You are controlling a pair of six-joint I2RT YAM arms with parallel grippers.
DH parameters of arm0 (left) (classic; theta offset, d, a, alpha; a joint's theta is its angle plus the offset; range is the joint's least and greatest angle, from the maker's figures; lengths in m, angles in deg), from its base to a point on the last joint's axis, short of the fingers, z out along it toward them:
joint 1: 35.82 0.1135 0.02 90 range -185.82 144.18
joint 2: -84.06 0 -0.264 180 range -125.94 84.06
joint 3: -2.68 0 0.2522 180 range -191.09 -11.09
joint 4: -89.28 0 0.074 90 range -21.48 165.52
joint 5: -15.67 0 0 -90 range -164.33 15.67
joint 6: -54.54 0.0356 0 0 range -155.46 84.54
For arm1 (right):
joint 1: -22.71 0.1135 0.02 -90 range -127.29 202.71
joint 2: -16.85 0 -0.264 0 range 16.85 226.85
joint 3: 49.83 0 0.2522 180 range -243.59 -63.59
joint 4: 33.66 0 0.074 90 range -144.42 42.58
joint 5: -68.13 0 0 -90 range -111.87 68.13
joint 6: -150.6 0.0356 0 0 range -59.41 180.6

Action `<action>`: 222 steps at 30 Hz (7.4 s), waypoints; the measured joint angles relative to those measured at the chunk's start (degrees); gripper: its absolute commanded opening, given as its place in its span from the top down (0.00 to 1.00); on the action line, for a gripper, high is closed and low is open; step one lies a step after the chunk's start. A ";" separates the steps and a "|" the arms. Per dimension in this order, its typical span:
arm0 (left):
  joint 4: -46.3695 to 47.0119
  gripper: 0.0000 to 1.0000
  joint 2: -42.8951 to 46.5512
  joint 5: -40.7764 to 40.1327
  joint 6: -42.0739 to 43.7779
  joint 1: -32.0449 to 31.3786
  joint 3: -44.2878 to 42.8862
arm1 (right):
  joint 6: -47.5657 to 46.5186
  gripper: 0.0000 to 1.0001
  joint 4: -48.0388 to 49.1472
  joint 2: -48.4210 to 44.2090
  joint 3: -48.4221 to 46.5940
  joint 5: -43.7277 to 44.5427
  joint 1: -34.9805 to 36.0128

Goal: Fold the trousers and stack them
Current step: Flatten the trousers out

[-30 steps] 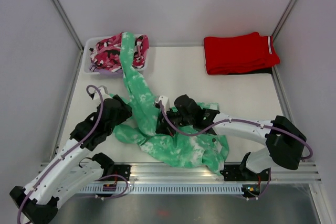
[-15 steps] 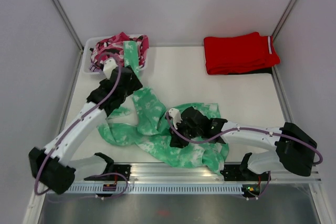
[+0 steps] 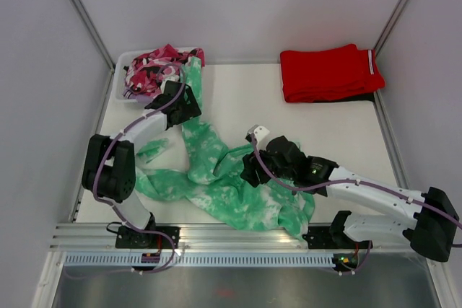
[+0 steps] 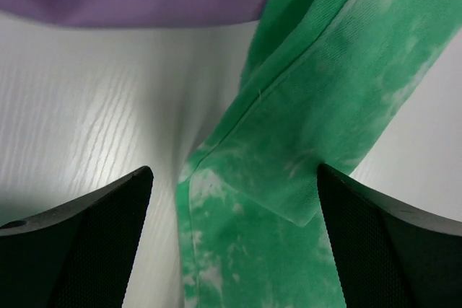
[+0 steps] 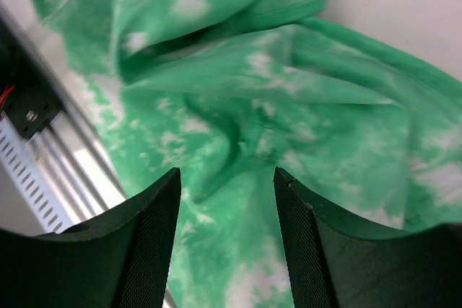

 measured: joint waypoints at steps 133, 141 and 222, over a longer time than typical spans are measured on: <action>-26.36 0.27 21.38 3.13 -9.60 38.58 17.90 | 12.35 0.37 -2.71 6.12 5.42 4.26 -45.97; -25.94 0.98 20.85 4.24 -9.64 38.60 17.25 | 12.17 0.48 -2.25 6.27 5.38 3.30 -45.97; -37.99 0.08 53.31 -1.03 -23.34 40.48 17.20 | 28.17 0.96 18.29 21.40 11.21 -4.96 -58.64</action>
